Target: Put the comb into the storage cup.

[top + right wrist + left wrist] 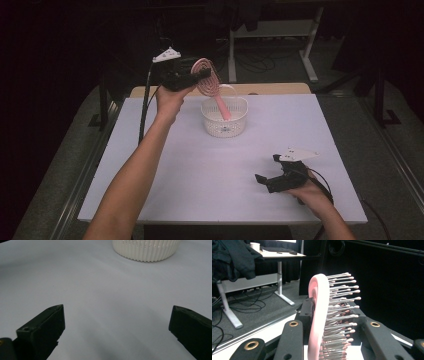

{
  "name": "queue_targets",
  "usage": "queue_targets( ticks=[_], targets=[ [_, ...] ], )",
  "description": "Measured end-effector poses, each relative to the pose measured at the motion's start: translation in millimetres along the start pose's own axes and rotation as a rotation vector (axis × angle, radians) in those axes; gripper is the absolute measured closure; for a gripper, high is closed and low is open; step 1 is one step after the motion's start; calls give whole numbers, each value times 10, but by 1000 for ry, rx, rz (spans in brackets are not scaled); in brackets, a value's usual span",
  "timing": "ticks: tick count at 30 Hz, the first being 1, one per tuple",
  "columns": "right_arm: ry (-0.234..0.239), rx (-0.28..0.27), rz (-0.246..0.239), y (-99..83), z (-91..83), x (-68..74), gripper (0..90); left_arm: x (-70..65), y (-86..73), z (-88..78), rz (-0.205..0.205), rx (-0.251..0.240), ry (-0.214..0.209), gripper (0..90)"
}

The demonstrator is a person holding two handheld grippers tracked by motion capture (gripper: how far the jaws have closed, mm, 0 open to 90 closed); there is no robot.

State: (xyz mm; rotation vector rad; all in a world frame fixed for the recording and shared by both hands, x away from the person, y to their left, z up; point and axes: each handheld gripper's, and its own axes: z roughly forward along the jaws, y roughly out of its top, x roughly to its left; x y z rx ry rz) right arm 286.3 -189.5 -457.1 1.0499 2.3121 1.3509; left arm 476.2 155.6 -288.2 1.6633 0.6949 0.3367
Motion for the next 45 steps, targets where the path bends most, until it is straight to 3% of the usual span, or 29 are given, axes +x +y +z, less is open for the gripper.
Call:
queue_targets(
  ticks=[13, 32, 45],
  targets=[
    [2, 2, 0, -3, 2, -1, 0, 87, -249, 147, -54, 19, 19, 655],
    [5, 7, -9, -5, 9, 7, 0, 152, -485, 246, -92, 53, 33, 654],
    [5, 8, -11, -4, 13, 11, 1, 183, -560, 260, -105, 76, 45, 652]
  ],
)
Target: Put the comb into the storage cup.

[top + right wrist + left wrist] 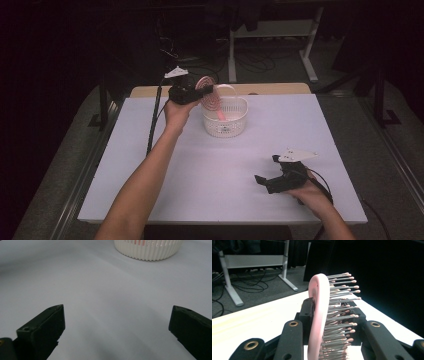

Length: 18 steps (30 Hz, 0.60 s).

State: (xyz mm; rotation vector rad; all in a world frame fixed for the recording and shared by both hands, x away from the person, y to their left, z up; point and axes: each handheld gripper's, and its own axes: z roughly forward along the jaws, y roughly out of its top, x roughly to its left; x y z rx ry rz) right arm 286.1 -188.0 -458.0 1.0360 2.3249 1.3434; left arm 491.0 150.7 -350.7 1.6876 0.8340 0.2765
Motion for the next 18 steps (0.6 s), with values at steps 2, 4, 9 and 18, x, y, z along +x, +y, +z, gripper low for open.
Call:
queue_targets(
  ticks=[2, 4, 9, 18],
  targets=[
    [0, 0, 0, 0, 0, 0, 1, 5, 0, -1, 0, 1, 2, 651],
    [-1, 2, -1, -1, 1, 0, 1, 14, -1, -2, 2, 4, 6, 650],
    [-2, 2, -3, -1, 0, 3, 1, 59, -4, -16, -8, 7, 21, 644],
    [-5, 5, -6, -2, 4, 4, 1, 148, -20, -45, -33, 17, 38, 634]
  ],
)
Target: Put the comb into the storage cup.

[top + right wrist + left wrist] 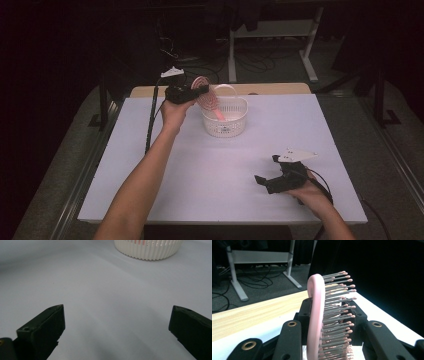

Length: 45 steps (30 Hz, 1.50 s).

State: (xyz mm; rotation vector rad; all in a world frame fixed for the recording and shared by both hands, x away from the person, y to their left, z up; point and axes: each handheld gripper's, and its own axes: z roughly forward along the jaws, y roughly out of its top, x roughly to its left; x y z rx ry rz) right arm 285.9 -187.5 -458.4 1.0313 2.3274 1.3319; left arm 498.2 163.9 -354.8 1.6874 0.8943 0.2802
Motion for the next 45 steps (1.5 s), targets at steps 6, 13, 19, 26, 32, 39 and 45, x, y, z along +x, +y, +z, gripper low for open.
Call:
queue_targets(
  ticks=[6, 13, 19, 26, 32, 39, 45],
  targets=[
    [0, 2, -3, 0, 5, 5, 1, 66, -12, -21, -16, 13, 15, 625],
    [1, 3, -5, 0, 7, 6, 1, 127, -30, -30, -30, 18, 36, 601],
    [0, 3, -6, -1, 9, 4, 1, 142, -43, -23, -14, 34, 47, 528],
    [1, 6, -6, -1, 11, 7, 1, 141, -48, -12, -2, 42, 63, 423],
    [1, 8, -7, -3, 14, 7, 1, 148, -43, -25, 20, 48, 74, 295],
    [0, 9, -7, -5, 12, 7, 1, 147, -11, -70, 62, 55, 86, 182],
    [-3, 10, -9, -10, 11, 10, 1, 159, 3, -131, 101, 86, 81, 113]
  ],
)
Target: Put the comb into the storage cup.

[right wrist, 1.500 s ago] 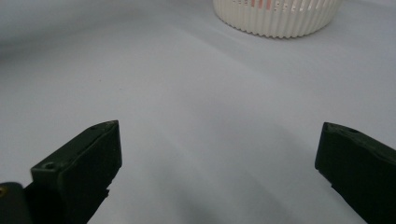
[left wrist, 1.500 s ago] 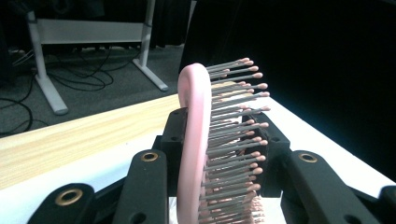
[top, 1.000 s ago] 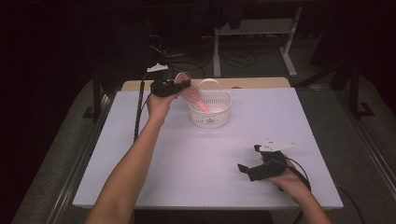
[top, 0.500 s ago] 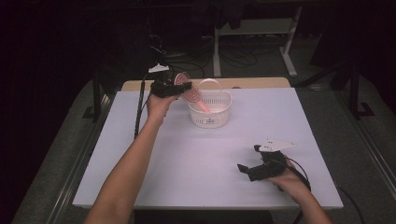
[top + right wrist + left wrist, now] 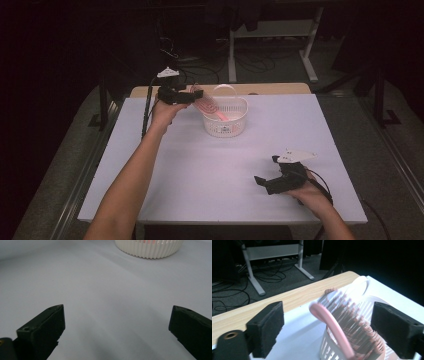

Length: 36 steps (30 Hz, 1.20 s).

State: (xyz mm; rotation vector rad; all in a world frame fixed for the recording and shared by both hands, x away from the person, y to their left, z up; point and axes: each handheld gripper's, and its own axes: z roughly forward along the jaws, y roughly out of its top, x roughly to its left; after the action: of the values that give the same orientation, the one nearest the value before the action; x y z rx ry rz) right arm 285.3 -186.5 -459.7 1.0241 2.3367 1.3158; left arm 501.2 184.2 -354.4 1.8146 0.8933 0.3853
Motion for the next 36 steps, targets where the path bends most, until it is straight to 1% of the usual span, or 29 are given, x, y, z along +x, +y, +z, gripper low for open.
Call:
queue_targets(
  ticks=[5, 10, 14, 18, 20, 27, 32, 36],
  targets=[
    [-1, -3, 1, -6, -7, -13, 1, 25, 17, -80, 10, 1, -7, 75],
    [-2, -5, 0, -5, -9, -18, 1, 40, 23, -157, 19, -1, -22, 51],
    [-2, -4, 1, -3, -4, -21, 1, 40, 7, -235, 33, 10, -41, 34],
    [-3, -2, 1, 9, 7, -21, 1, 43, -31, -314, 38, 12, -52, 32],
    [-2, 1, -2, 11, 12, -16, 1, 39, -57, -354, 52, 18, -56, 33],
    [-4, 5, -6, 17, 16, -10, 1, 15, -160, -510, 72, 28, -74, 33],
    [-4, 9, -8, 11, 14, -3, 1, -2, -215, -593, 79, 30, -83, 33],
    [-5, 6, -5, 11, 7, -8, 1, -31, -298, -673, 81, 33, -95, 33]
  ],
)
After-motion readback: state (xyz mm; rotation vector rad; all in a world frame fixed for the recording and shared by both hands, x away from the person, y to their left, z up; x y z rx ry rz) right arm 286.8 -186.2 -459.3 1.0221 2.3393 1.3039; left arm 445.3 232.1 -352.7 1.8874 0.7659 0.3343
